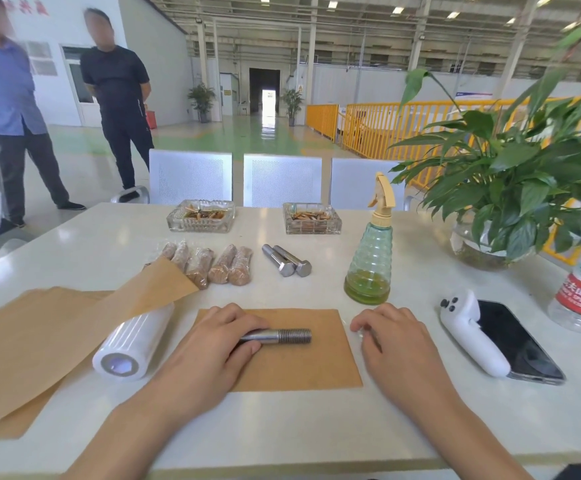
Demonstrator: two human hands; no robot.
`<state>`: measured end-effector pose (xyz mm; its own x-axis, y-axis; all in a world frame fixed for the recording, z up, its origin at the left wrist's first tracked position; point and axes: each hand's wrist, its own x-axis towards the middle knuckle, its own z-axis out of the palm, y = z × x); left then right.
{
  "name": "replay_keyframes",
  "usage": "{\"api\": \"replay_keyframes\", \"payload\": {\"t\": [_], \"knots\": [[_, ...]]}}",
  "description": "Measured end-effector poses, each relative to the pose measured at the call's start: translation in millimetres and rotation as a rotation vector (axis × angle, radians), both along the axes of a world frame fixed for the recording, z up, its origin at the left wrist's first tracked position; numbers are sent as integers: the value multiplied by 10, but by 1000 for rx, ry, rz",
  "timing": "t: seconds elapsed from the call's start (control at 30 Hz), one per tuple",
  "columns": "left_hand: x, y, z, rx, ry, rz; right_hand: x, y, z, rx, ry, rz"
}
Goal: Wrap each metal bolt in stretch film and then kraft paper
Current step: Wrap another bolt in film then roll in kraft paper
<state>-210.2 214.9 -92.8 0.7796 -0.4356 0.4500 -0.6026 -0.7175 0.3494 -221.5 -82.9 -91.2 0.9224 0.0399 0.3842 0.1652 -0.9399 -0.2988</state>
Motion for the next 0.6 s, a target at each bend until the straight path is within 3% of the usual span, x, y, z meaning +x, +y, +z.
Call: {"api": "replay_keyframes", "payload": {"t": [0.2,0.4,0.6], "knots": [[4,5,-6,-42,47,3,13,-3,-10,3,-7,6],[4,27,-16,-84,91,14,162,-47,219,515,-174,-98],[22,37,3,-103,96,8,679,-45,824,780,-70,-120]]}}
